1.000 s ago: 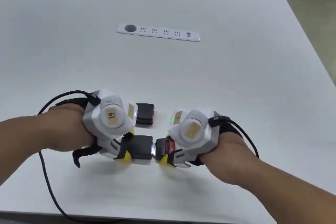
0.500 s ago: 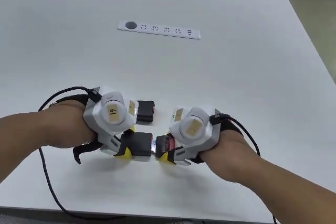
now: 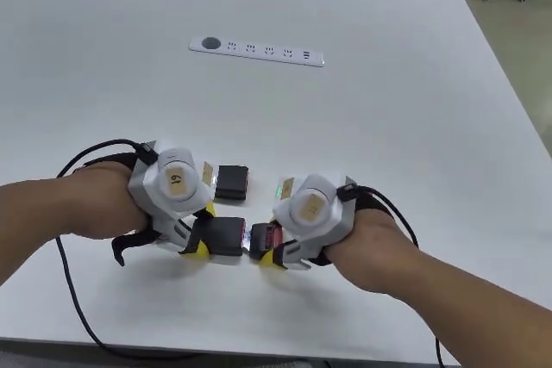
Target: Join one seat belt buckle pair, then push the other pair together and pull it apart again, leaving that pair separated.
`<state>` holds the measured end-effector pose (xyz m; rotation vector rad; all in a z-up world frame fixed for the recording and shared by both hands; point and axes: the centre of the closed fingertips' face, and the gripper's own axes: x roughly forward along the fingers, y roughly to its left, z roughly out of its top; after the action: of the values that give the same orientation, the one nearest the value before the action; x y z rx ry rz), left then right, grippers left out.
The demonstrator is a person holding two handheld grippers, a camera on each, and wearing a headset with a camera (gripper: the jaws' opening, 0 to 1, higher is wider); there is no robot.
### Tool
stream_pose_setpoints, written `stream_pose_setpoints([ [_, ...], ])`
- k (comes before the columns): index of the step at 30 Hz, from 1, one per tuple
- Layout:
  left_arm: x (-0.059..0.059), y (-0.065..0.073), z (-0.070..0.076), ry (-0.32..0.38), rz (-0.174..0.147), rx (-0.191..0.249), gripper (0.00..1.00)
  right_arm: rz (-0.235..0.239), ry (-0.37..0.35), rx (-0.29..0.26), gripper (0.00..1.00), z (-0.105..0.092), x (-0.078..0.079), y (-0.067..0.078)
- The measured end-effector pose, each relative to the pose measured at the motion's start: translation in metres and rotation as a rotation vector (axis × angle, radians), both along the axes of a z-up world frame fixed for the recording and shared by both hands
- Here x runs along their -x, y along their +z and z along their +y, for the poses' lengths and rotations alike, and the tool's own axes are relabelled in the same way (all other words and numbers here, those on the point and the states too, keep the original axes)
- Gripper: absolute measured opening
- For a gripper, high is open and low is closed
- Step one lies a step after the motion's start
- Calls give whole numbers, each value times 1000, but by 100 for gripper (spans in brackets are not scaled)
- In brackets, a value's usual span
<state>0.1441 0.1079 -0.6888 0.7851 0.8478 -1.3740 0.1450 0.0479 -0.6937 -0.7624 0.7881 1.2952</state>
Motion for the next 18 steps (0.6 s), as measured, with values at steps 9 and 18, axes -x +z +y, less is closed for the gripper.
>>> stream_pose_setpoints([
  [9,3,3,-2,11,2,3,32,-1,-1,-5,31,-1,-1,-1],
  [18,0,-2,1,48,7,-6,33,-3,5,-9,33,0,-4,-1],
])
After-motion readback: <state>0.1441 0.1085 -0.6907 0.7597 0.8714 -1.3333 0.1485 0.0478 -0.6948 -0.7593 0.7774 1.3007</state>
